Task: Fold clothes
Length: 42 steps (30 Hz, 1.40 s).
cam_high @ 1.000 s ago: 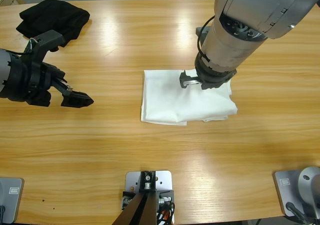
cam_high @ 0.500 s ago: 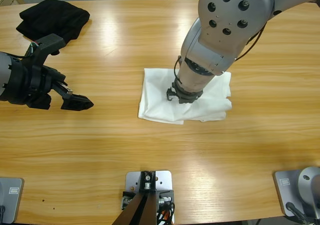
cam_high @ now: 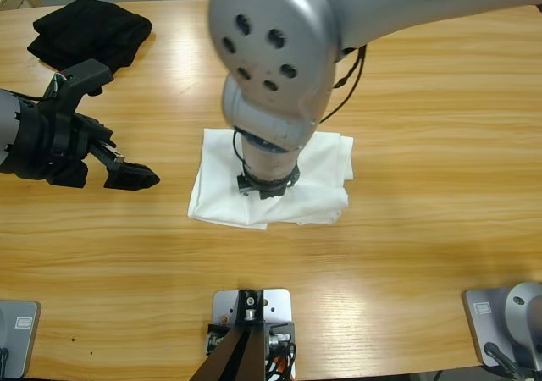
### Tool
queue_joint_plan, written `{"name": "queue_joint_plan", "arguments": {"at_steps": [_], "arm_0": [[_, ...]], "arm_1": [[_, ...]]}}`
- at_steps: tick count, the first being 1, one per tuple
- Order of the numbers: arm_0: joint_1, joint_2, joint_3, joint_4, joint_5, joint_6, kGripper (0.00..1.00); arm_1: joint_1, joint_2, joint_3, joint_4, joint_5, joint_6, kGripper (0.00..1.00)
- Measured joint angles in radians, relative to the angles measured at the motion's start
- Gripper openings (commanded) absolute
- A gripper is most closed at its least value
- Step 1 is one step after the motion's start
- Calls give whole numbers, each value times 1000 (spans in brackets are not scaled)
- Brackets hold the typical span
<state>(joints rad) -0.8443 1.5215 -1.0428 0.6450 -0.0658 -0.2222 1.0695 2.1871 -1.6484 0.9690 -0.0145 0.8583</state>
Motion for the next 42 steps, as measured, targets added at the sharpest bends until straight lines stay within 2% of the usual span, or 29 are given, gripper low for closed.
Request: {"name": "queue_joint_plan", "arguments": {"at_steps": [2,3,4,5,6,7,8,11,13,18,22,26,32,42], "arm_0": [[-8,0,0,0,0,0,893],[-11,0,-2,0,0,-3,859],[-13,0,-6,0,0,-12,755],[-13,0,-14,0,0,-22,617],[-14,0,-21,0,0,-33,429],[-14,3,-31,0,0,-43,194],[-15,9,-47,0,0,-49,10],[-15,46,-95,0,-26,-77,0],[-18,84,-133,0,-72,-115,0],[-23,195,-219,0,-100,-141,0],[-23,298,-286,-1,-127,-147,0],[-23,386,-353,-13,-157,-188,0],[-22,451,-359,-33,-168,-243,0],[16,496,-355,-45,-188,-292,0]], "arm_1": [[3,-2,-46,60,-3,-22,981],[3,-7,-77,95,-15,-32,938],[4,-21,-109,128,-33,-44,769],[4,-48,-136,151,-50,-55,460],[4,-82,-159,168,-65,-66,108],[3,-119,-173,179,-79,-77,0],[1,-157,-178,188,-92,-84,0],[-7,-260,-113,178,-137,-100,0],[-9,-334,42,87,-164,-96,0],[-11,-522,507,-304,-119,-89,0],[-12,-627,764,-605,-63,-80,0],[-12,-657,922,-805,-18,-64,0],[-15,-650,1055,-1019,23,-54,0],[-47,-552,1128,-1150,44,-54,0]]}}
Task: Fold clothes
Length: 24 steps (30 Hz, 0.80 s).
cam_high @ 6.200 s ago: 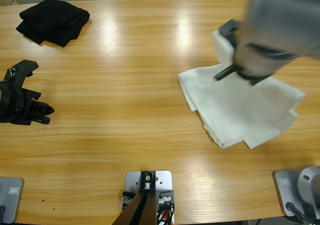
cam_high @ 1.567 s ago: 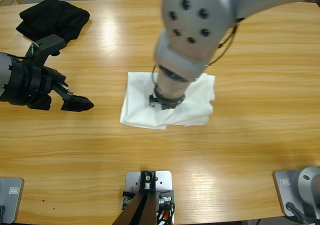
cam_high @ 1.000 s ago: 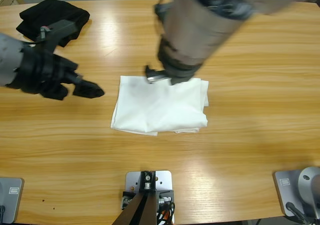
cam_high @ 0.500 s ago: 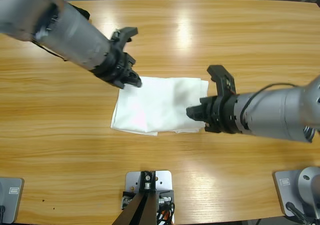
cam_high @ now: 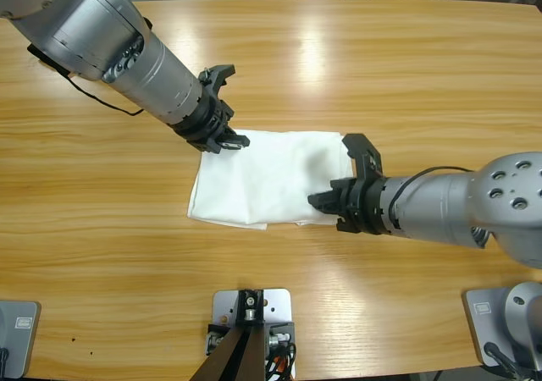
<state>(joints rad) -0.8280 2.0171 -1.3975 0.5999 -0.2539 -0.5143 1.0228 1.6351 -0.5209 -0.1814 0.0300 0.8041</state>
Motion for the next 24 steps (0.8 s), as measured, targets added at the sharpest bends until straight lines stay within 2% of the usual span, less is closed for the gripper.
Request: {"name": "queue_joint_plan", "arguments": {"at_steps": [13,24], "arm_0": [[45,84,14,0,0,-82,0],[82,83,32,0,-1,-91,0]], "arm_1": [[-6,33,52,-13,0,31,0],[-10,66,42,-24,15,67,0]]}}
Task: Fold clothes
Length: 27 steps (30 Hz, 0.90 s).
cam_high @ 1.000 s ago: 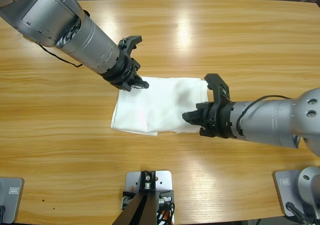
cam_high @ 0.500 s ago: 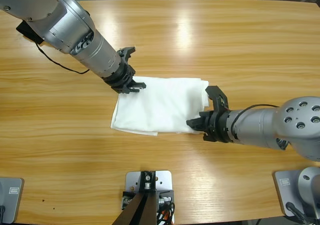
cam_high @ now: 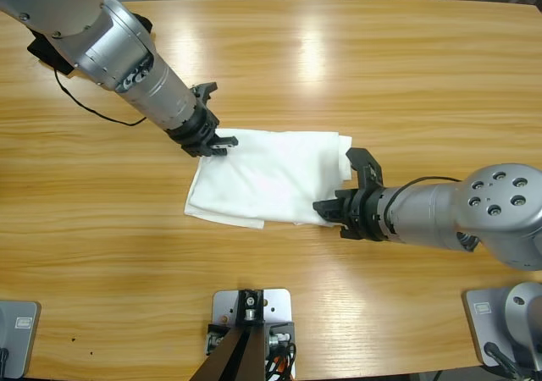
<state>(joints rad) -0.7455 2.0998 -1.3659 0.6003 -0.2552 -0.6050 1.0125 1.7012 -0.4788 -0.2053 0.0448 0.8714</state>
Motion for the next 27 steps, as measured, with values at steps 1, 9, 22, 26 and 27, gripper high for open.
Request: {"name": "queue_joint_plan", "arguments": {"at_steps": [1,9,22,26,27], "arm_0": [[13,-7,9,0,0,0,0],[138,-186,99,15,26,0,0],[-132,-372,196,-24,27,-41,0],[-170,-367,242,-82,27,-50,0],[-174,-364,250,-96,27,-50,0]], "arm_1": [[0,3,-2,0,2,1,0],[-4,17,-9,-7,16,5,0],[-130,-188,-172,378,11,-175,0],[-185,-190,-223,409,29,-220,0],[-195,-189,-228,410,38,-230,0]]}}
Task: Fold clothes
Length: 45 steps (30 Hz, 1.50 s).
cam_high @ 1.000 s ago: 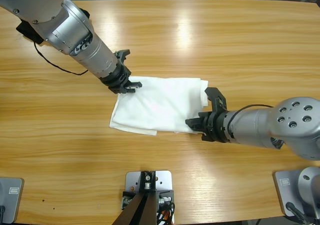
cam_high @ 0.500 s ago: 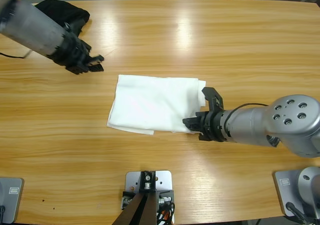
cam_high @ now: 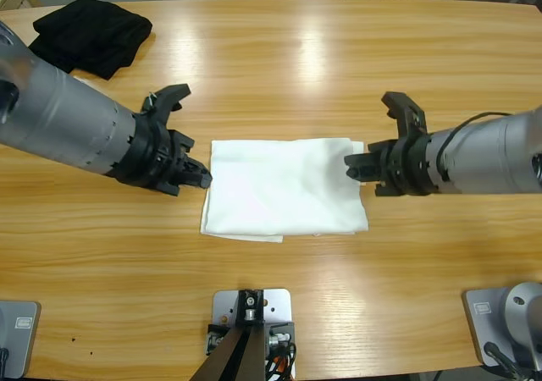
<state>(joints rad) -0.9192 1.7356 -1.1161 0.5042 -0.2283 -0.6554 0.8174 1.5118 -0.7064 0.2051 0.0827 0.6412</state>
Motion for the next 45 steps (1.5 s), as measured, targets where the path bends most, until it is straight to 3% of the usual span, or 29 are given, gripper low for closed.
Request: {"name": "queue_joint_plan", "arguments": {"at_steps": [15,33,44,45], "arm_0": [[-53,178,31,-170,-1,-81,0],[-54,233,71,-189,-45,-145,0],[-43,199,104,-188,-45,-150,0],[-38,190,113,-181,-45,-150,0]], "arm_1": [[-82,184,-77,-65,116,-72,0],[-236,285,-79,-110,118,-161,0],[-266,303,-73,-121,98,-187,0],[-287,296,-69,-112,86,-195,83]]}}
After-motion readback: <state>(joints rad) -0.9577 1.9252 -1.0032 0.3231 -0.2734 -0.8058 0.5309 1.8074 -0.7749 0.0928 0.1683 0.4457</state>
